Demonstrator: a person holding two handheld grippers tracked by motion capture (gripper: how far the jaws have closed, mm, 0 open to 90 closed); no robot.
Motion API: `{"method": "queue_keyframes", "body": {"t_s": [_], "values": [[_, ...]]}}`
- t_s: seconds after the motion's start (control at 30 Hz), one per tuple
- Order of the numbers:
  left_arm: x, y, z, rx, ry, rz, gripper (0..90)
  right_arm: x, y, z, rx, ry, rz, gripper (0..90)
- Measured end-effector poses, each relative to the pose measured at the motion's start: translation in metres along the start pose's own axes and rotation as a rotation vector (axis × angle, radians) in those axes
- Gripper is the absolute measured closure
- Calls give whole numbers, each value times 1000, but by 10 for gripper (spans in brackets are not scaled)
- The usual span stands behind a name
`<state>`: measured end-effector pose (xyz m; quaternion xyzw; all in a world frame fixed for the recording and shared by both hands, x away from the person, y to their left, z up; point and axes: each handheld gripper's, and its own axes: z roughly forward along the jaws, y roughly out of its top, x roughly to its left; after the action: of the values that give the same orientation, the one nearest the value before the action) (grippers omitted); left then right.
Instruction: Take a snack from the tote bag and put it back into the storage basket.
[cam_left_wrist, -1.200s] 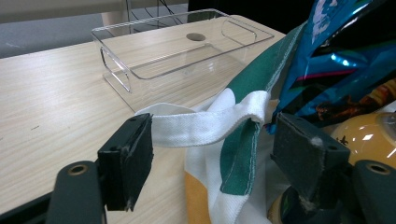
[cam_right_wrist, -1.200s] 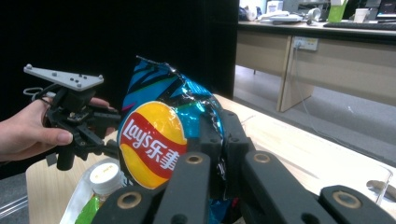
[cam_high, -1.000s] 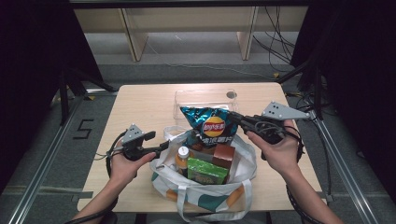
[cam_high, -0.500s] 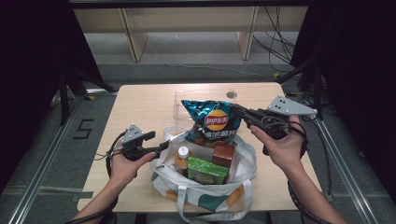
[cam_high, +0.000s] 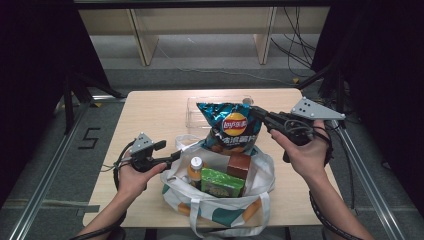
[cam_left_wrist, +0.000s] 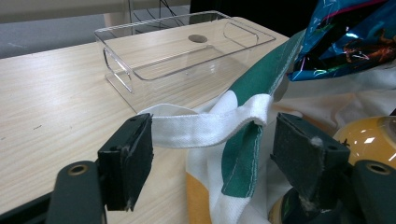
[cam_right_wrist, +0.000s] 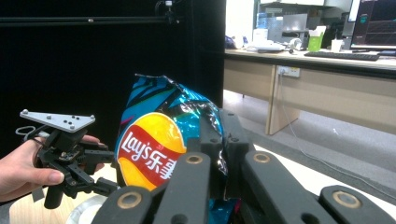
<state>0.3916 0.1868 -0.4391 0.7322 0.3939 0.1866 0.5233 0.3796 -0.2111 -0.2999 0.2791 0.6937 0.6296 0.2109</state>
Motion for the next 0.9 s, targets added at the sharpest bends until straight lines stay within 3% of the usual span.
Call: {"method": "queue_keyframes", "body": {"t_s": [0.03, 0.13, 0.17, 0.23, 0.4, 0.6, 0.63, 0.67, 0.7, 0.77, 0.83, 0.87, 0.9], "values": [[0, 0, 0, 0, -1, 0, 282, 1, 0, 0, -4, -17, 0, 900], [0, 0, 0, -3, -4, -1, 280, -1, 2, 0, -5, -4, -5, 900], [0, 0, 0, -3, -4, -11, 280, -2, 3, 0, -18, -12, -28, 900], [0, 0, 0, -2, -5, -1, 280, 0, 4, -1, -4, 0, 5, 900], [0, 0, 0, 0, -2, -13, 280, 0, 8, -1, -24, -7, -15, 900], [-1, 0, 1, -2, -2, -15, 280, 0, 12, -4, -36, -12, 0, 900], [-1, 0, 0, -2, -1, -14, 280, -1, 13, -4, -47, -25, -22, 900], [0, 0, 0, -2, -2, -3, 280, 0, 14, -4, -40, -18, -5, 900], [0, 0, 0, -3, -1, -4, 280, -2, 15, -5, -48, -24, -35, 900], [0, 0, 0, -4, -1, -4, 280, 0, 16, -6, -42, -16, -4, 900], [0, 0, 0, -3, -1, -5, 280, -3, 17, -5, -60, -32, -42, 900], [0, 0, 0, -3, -1, -5, 280, -1, 17, -6, -45, -23, -11, 900], [0, 0, 0, -3, 0, -5, 280, -1, 17, -6, -47, -22, -11, 900]]}}
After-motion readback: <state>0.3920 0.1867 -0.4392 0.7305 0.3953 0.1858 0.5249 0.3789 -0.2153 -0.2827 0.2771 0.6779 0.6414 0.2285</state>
